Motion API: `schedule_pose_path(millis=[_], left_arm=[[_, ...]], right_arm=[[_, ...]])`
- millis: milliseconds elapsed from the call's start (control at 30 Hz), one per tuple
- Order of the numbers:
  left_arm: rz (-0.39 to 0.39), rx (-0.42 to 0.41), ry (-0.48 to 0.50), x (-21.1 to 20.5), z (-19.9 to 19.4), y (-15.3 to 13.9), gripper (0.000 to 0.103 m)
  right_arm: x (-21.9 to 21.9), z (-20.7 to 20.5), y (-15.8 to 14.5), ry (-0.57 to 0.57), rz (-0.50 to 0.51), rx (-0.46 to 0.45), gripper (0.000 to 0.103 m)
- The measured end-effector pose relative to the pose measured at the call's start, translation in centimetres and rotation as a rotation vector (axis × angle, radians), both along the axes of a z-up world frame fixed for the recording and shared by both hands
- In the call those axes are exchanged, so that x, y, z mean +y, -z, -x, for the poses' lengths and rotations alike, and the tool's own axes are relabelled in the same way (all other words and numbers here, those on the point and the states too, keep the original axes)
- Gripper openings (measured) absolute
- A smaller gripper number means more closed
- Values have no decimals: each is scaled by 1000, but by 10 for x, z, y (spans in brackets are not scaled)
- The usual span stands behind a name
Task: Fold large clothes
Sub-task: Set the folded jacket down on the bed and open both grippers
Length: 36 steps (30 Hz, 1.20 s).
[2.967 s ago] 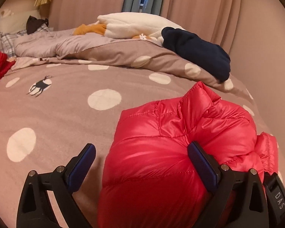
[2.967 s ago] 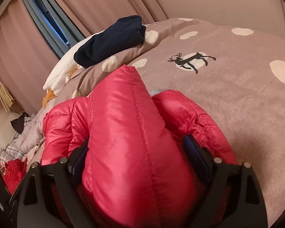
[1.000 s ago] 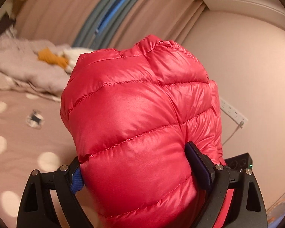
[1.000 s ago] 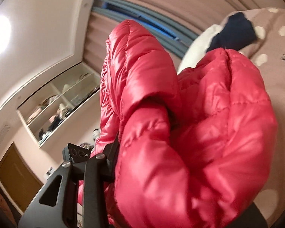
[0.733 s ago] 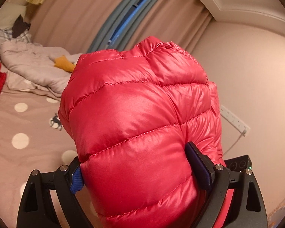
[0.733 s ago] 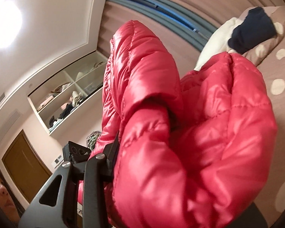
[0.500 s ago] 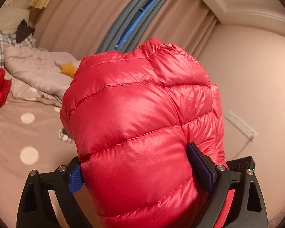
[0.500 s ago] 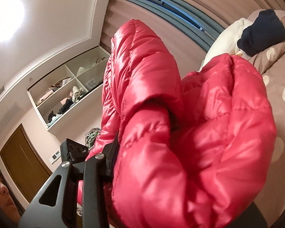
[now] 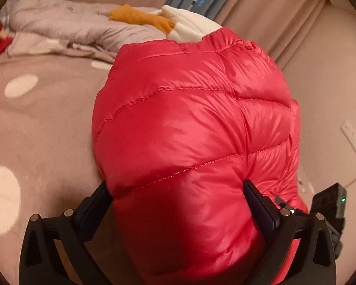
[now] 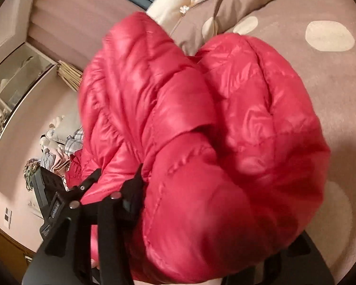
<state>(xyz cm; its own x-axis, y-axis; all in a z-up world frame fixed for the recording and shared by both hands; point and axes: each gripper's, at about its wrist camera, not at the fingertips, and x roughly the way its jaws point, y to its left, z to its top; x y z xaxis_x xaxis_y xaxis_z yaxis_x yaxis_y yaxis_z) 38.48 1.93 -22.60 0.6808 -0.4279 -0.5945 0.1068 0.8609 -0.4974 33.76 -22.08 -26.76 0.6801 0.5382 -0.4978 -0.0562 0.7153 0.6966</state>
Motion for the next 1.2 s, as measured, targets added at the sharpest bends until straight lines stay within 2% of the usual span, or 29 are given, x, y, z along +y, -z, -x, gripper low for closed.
schedule_pose_path(millis=[100,133,167,267,400,533,567,633,667,733,800,900,1033,1200], left_arm=[[-42,34,-20,0,3,-19,103],[-72,40,-36,-2,7,-25,103],[-108,39,-57,-2,13,-34,103],[-228,-21,-163,0,50,-64,103],[-351,-196,-265,-6,124,-121,103],[-465,-279,-339,-15,181,-173,103],[-484,-298,-356,-18,208,-187,103],[-481,-332,-360,-20,237,-199,103],[-474,-347,-370,-20,255,-204,103],[-464,-366,-373,-19,278,-207,103],[-415,-380,-345,-17,291,-210,103],[-327,-360,-317,-16,302,-217,103],[-352,-402,-311,-23,303,-220,103],[-356,-415,-318,-28,313,-221,103]], right_arm=[[2,-2,-17,15,87,28,68],[2,-1,-26,25,135,45,79],[1,2,-35,30,166,47,84],[-15,25,-64,86,180,17,88],[-27,67,-108,129,192,-77,92],[-14,122,-166,110,313,-170,93],[-9,136,-176,103,351,-185,93],[4,172,-203,108,481,-209,99],[6,184,-207,116,530,-219,102],[10,220,-221,133,615,-278,103],[8,250,-228,131,628,-306,103],[1,270,-234,136,629,-301,103],[-3,281,-244,176,677,-333,103],[-3,289,-249,161,649,-337,103]])
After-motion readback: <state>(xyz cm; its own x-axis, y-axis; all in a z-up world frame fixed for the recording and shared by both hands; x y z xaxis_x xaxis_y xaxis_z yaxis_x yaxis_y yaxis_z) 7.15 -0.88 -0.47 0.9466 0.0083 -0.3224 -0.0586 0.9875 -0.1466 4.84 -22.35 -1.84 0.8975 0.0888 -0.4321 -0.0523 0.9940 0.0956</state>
